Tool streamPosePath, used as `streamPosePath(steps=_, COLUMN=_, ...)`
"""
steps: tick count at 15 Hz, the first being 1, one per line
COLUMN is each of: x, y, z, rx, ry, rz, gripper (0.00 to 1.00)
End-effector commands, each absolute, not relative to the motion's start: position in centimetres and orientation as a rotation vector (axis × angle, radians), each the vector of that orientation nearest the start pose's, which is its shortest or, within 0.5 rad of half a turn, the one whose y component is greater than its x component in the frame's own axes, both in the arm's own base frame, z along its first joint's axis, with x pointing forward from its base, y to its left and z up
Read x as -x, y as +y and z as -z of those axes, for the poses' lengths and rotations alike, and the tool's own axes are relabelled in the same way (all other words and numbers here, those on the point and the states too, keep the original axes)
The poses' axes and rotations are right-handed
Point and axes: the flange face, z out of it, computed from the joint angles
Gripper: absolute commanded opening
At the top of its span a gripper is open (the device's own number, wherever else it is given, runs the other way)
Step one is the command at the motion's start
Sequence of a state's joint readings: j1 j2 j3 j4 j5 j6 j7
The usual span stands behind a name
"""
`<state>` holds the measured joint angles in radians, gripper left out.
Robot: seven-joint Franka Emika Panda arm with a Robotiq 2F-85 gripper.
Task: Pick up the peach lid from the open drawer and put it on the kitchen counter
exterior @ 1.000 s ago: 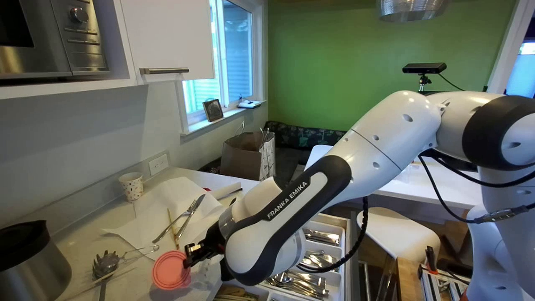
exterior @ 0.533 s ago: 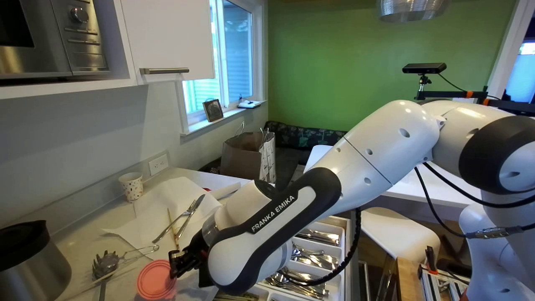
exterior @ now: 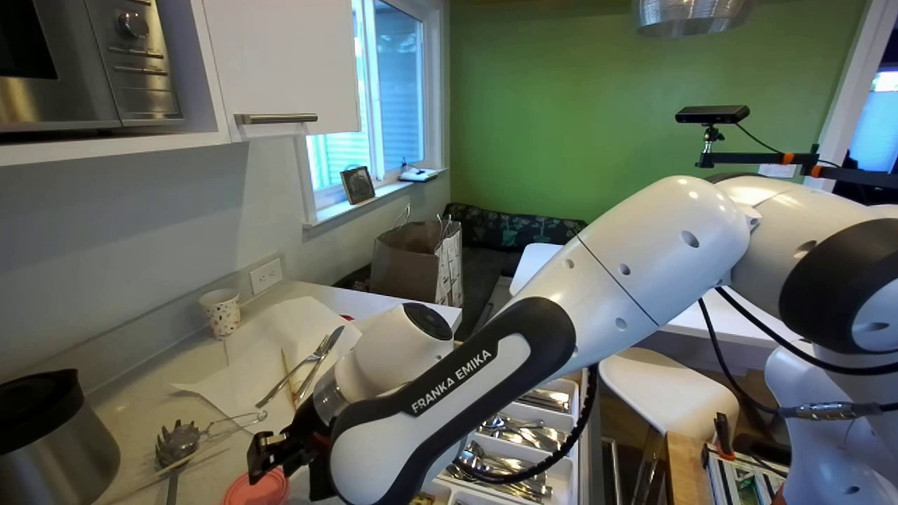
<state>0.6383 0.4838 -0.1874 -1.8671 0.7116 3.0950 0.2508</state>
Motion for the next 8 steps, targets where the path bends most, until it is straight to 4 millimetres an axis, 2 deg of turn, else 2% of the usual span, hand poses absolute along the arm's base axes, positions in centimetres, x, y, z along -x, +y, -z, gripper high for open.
streamPosePath(steps=1, x=-61.4, y=25.9, z=-35.0, rx=2.589, ry=0.45, rz=0.816, gripper=0.83)
streamPosePath(steps=3, x=-60.4, y=25.8, z=-36.0, rx=2.648, ry=0.325, rz=0.833, gripper=0.98)
streamPosePath(steps=6, x=-57.7, y=25.7, z=-38.1, rx=2.732, ry=0.115, rz=0.786, gripper=1.0)
streamPosePath(steps=8, x=-55.9, y=24.8, z=-39.1, rx=2.8, ry=-0.004, rz=0.758, gripper=1.0)
